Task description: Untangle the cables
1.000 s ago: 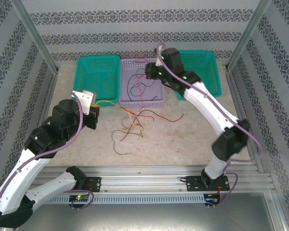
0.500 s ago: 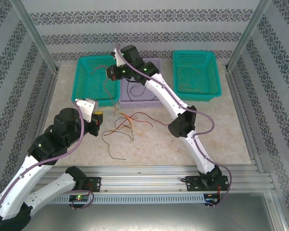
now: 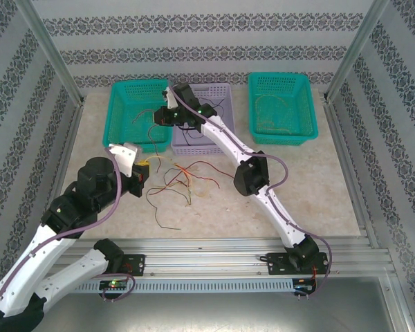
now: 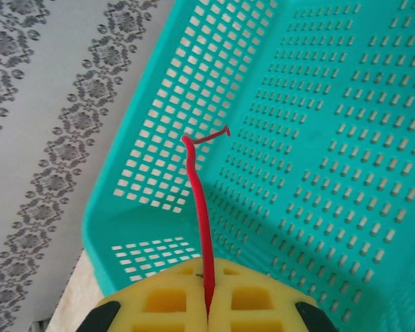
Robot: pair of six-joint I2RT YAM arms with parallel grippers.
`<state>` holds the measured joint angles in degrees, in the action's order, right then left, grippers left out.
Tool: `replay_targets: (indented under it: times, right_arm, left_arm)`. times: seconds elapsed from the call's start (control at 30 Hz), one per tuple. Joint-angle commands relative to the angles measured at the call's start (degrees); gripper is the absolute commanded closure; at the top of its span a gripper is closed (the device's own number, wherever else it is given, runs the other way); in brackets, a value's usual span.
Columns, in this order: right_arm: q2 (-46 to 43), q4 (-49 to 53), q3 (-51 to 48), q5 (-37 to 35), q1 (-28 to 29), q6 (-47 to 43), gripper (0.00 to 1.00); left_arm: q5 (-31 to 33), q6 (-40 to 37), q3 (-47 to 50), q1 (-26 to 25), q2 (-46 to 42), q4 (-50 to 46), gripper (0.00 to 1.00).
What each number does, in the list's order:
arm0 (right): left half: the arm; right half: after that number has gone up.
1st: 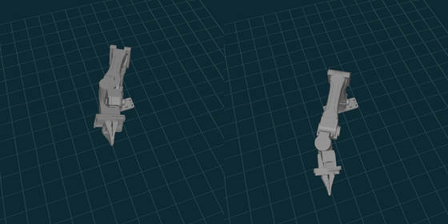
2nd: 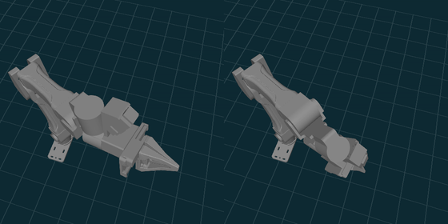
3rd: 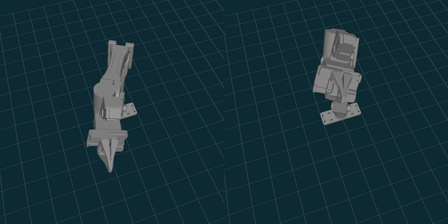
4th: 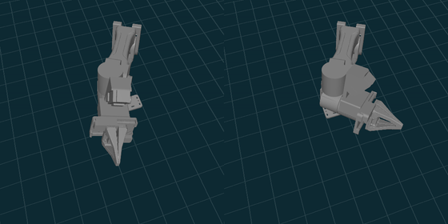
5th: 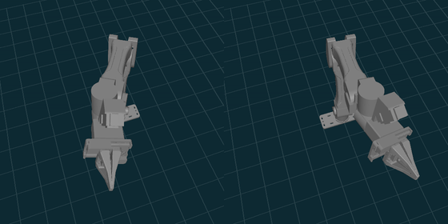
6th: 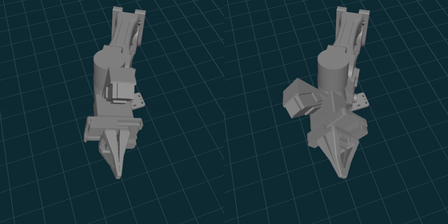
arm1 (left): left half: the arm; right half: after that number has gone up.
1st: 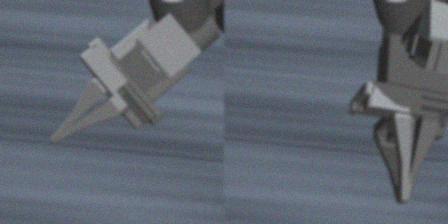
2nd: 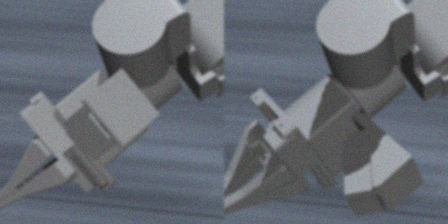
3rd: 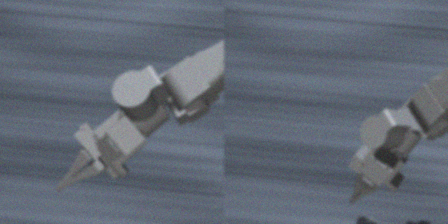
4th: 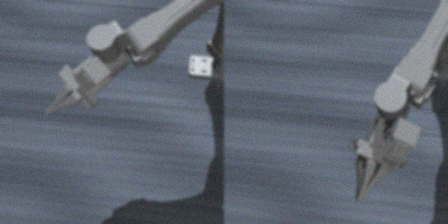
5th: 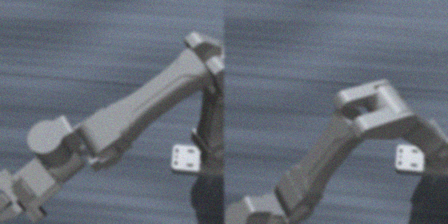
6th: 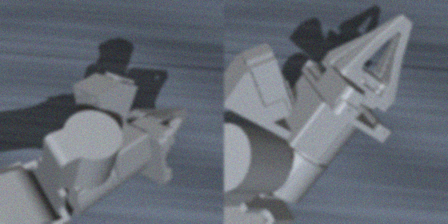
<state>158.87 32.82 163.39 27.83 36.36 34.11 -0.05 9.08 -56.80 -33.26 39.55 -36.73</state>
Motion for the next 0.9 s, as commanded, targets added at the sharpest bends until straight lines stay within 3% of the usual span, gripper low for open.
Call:
replay_targets:
  times: [0.0, 0.17, 0.3, 0.47, 0.6, 0.7, 0.87]
  right_arm:
    - [-1.41, 0.24, 1.49, -4.47, 0.11, -2.83, 0.96]
    - [-4.24, 0.86, 1.30, -5.25, -0.28, -4.10, 0.58]
    - [-7.01, 5.22, 1.48, -7.93, -0.29, -8.34, 0.40]
    - [-15.94, 8.84, -0.36, -10.27, -0.48, -13.47, 0.37]
    - [-28.24, 9.63, -10.30, -11.70, -1.24, -16.41, 0.38]
    - [-40.31, 4.97, -27.68, -12.49, -1.24, -18.02, 0.38]
    - [-62.14, -11.05, -61.14, -9.34, -1.32, -14.60, 0.35]
  left_arm:
    - [-0.95, 0.63, 0.30, 0.29, -0.27, 3.56, 1.00]
    - [-0.91, 0.68, 0.47, 0.36, -0.09, 3.58, 1.00]
    - [-0.82, 0.85, 0.52, 0.33, -0.09, 3.38, 1.00]
    - [-0.76, 1.18, 0.40, 0.35, 0.44, 3.40, 1.00]
    - [-0.12, 2.17, 0.27, 0.33, 0.66, 3.06, 1.00]
    - [1.42, 4.39, -0.63, 0.30, 1.95, 2.33, 1.00]
    - [2.66, 8.05, -2.11, 0.29, 5.32, 2.09, 1.00]
